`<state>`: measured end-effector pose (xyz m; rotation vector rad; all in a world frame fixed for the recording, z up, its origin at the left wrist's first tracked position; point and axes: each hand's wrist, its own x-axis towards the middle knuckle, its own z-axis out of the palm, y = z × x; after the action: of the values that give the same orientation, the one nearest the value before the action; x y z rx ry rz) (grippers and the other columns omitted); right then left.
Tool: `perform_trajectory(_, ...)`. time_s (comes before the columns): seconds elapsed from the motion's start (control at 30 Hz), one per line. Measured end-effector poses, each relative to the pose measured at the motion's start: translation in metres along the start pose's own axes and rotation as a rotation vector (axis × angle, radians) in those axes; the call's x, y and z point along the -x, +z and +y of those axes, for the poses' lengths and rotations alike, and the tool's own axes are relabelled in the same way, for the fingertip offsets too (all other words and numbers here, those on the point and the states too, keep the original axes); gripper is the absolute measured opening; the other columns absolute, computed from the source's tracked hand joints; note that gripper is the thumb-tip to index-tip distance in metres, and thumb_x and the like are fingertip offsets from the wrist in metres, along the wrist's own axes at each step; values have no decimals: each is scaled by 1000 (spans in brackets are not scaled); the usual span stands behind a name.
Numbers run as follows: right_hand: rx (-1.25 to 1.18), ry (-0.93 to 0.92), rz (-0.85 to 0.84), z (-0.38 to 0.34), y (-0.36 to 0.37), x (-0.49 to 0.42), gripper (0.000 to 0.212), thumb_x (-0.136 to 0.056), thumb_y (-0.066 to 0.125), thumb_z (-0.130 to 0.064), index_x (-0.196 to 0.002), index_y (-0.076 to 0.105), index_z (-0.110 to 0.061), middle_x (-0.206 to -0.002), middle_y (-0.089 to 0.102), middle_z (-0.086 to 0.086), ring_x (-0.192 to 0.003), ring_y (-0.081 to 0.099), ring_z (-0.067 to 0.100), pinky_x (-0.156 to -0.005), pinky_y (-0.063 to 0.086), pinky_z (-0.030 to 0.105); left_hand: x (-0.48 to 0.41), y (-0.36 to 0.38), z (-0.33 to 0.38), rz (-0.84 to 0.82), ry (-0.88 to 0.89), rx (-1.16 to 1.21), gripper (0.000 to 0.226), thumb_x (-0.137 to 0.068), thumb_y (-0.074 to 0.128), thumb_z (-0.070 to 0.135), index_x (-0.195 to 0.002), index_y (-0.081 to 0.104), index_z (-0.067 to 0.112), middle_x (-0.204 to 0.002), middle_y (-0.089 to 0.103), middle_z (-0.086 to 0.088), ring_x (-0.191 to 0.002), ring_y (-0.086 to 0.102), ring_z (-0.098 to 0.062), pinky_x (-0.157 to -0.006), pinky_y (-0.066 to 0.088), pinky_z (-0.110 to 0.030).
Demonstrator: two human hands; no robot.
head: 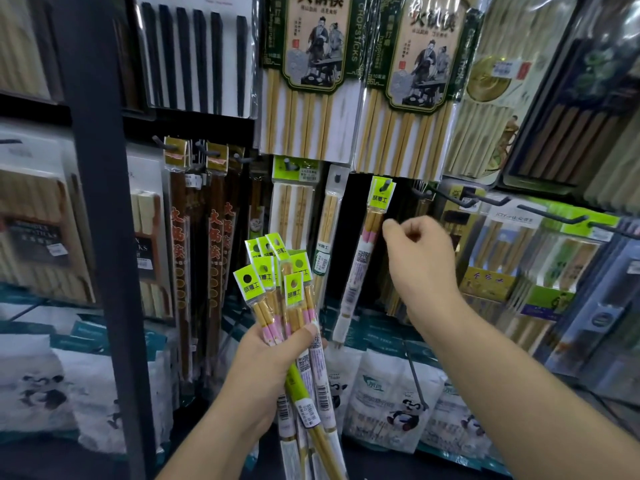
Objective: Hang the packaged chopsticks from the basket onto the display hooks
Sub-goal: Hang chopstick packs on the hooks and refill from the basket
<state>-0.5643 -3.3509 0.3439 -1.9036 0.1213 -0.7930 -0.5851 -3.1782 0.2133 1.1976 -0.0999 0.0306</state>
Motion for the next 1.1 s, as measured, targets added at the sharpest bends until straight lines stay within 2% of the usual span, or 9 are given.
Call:
perform_trajectory(0.07, -34, 17, -161, 8, 4, 19, 28, -98, 63, -36, -78, 59, -16, -55, 55, -11, -48, 48, -1, -45, 39, 14, -1, 1, -1, -8, -12, 3, 27, -65, 83, 31, -88, 80, 16, -92, 79, -15, -87, 78, -30, -79, 59, -41)
perform_trajectory(0.17, -4, 23, -452, 15, 15, 44, 21, -96, 66, -40, -82, 68, -24, -76, 68, 2, -61, 58, 4, -56, 50, 25, 0, 3, -2, -12, -2, 17, 29, -65, 85, 28, -91, 79, 16, -92, 80, -15, -86, 78, -30, -78, 57, -40)
perform_trajectory(0.33, 41, -59, -555, 22, 23, 53, 22, -100, 63, -32, -79, 70, -26, -65, 62, -10, -63, 55, 3, -62, 47, 23, 3, 5, -2, -59, 19, -11, 26, -71, 92, 29, -94, 81, 24, -94, 80, -8, -87, 78, -23, -71, 59, -27)
perform_trajectory(0.57, 36, -101, -550, 21, 25, 48, 21, -99, 65, -26, -78, 67, -24, -63, 58, -11, -60, 51, 2, -58, 44, 16, 1, 6, -2, -43, -3, -2, 31, -69, 90, 27, -98, 80, 21, -101, 80, -12, -98, 76, -30, -92, 56, -46)
perform_trajectory(0.67, 12, -126, -441, 13, 19, 43, 22, -100, 62, -26, -78, 68, -23, -65, 61, -4, -57, 52, 3, -55, 48, 22, 1, 5, -1, -5, 2, 47, 39, -60, 90, 28, -95, 80, 13, -99, 80, -14, -95, 77, -29, -84, 58, -43)
perform_trajectory(0.8, -221, -127, -190, -13, 1, 20, 29, -101, 57, -19, -75, 69, -24, -67, 67, -3, -57, 58, 1, -50, 47, 16, -1, -1, 2, 12, -38, 180, 44, -60, 85, 20, -98, 72, 1, -84, 74, -16, -78, 75, -29, -65, 63, -41)
perform_trajectory(0.87, -252, -141, -118, -23, -5, 9, 28, -101, 56, -18, -77, 69, -17, -68, 65, 5, -57, 57, 6, -51, 44, 17, -1, -1, 3, 11, -38, 175, 46, -61, 84, 20, -100, 71, 0, -80, 72, -13, -73, 74, -26, -65, 63, -40)
perform_trajectory(1.0, -238, -103, -60, -28, -4, -5, 32, -102, 55, -20, -72, 65, -14, -53, 51, -11, -47, 45, 3, -47, 38, 15, -2, 0, 3, 14, -37, 184, 44, -63, 83, 19, -100, 72, -1, -80, 72, -14, -72, 73, -26, -64, 63, -39)
perform_trajectory(1.1, -226, -52, -38, -27, -2, -11, 37, -102, 56, -24, -68, 62, -13, -55, 47, -8, -51, 40, 8, -52, 38, 21, -3, 0, 2, 16, -40, 192, 43, -63, 84, 18, -100, 72, 0, -81, 72, -14, -72, 72, -26, -64, 63, -39)
